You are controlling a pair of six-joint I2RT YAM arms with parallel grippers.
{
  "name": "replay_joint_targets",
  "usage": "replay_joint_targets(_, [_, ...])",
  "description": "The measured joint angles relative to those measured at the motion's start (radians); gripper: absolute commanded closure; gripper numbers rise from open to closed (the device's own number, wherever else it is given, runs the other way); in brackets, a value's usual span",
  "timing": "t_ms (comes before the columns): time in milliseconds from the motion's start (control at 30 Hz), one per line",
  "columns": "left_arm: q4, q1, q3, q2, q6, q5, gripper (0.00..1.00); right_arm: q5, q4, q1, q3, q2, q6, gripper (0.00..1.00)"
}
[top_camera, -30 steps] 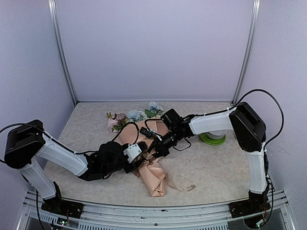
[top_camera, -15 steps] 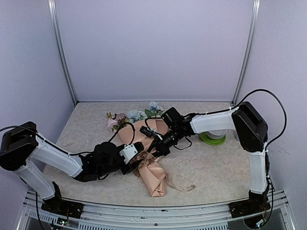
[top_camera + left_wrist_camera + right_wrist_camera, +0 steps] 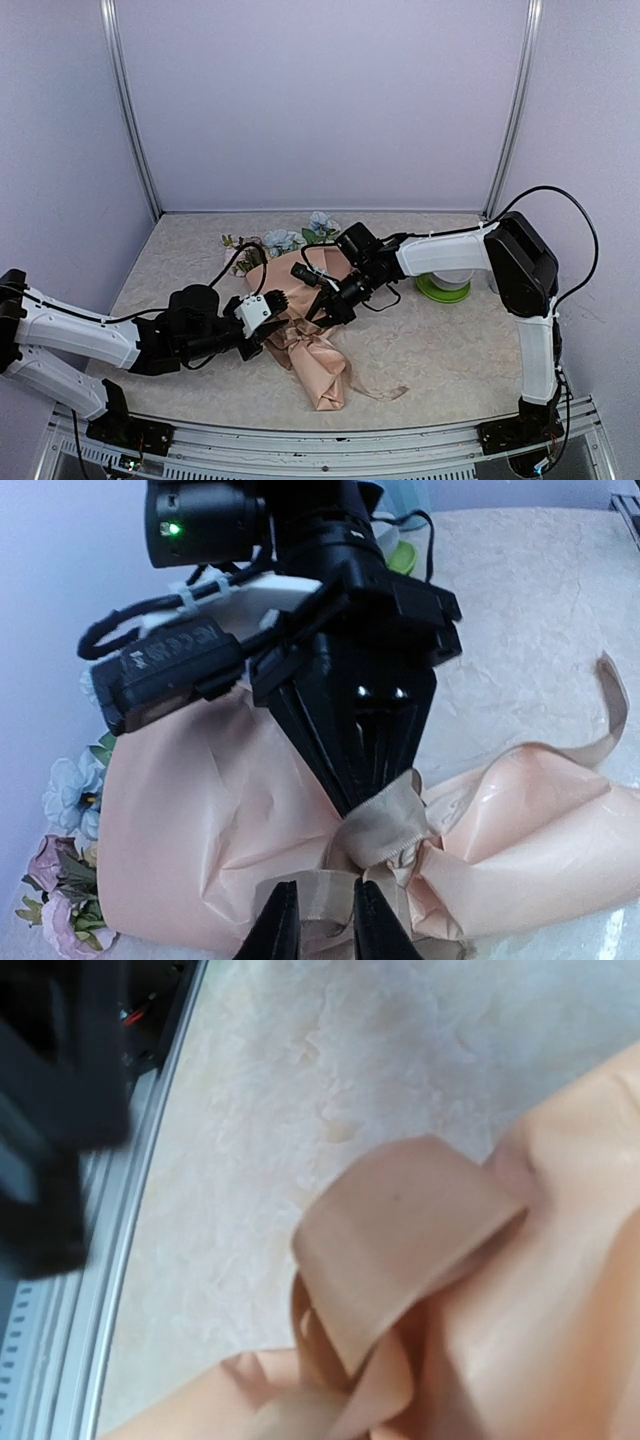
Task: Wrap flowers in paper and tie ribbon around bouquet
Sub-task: Cross the half-tied ribbon over the folded bouquet.
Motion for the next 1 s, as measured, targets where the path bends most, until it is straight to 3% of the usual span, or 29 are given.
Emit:
replay_joint_targets(100, [-0.062,0.0,-0.001,0.0,-0.016,0.033,0.89,-0.002,-0.01,0.0,0.008,0.0,-0.004,0.93])
replay_joint_targets(333, [-0.133,-0.021,-0.011,0.03,-0.064,0.116,0.9,-0.029,-0.011,0.0,0.01,0.007,-0.004,0.88])
replay_joint_targets(667, [-0.104,-0.023,0.062,0.232,-0.055,0.103,0.89,-0.041,-0.014,0.0,0.014,0.031,-0.005,0.85])
replay_joint_targets(1000, [-0.003,-0.016,0.076,0.267,-0.065,0.07,0.87,-0.046,-0.051,0.0,0.033,0.042,-0.026,0.77])
